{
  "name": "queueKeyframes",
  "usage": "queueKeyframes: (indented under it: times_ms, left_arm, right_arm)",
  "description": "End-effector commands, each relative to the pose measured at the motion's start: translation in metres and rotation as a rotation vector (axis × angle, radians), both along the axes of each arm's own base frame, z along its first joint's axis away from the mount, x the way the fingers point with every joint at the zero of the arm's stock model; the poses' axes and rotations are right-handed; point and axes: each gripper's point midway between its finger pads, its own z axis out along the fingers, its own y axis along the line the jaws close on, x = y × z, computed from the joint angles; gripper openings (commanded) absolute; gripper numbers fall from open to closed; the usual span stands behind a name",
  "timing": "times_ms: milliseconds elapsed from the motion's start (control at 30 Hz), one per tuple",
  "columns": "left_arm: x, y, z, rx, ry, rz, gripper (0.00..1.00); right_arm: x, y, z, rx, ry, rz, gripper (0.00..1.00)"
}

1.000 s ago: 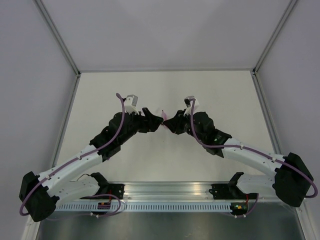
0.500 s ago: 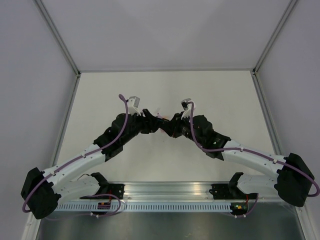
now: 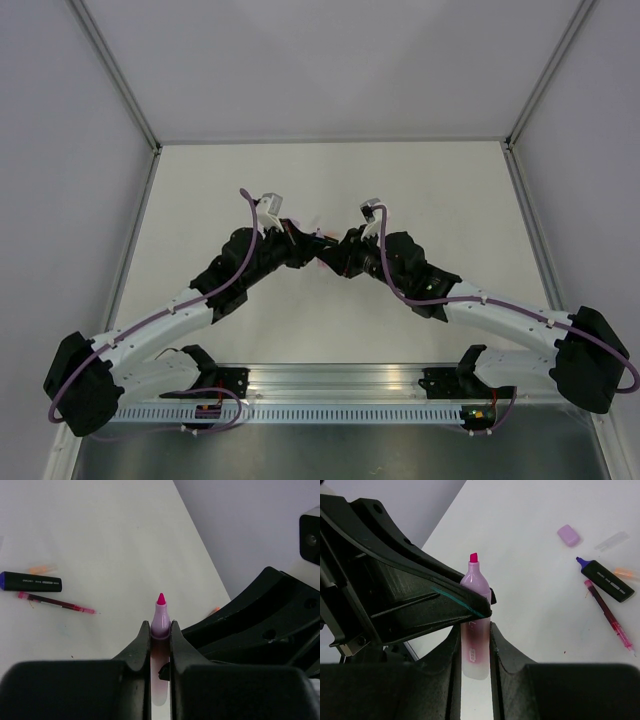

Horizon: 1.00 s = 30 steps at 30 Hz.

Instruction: Insert the pens into the pen caps

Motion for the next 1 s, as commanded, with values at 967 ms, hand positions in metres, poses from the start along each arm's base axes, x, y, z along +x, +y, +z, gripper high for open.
queueKeyframes:
  times_ms: [967]
  left_arm:
    - [-0.112,0.023,0.124,-0.256,-0.474,-0.366,0.02]
  right_arm:
    - [-0.103,0.04,0.093,0.327,-0.192,0.648,0.29]
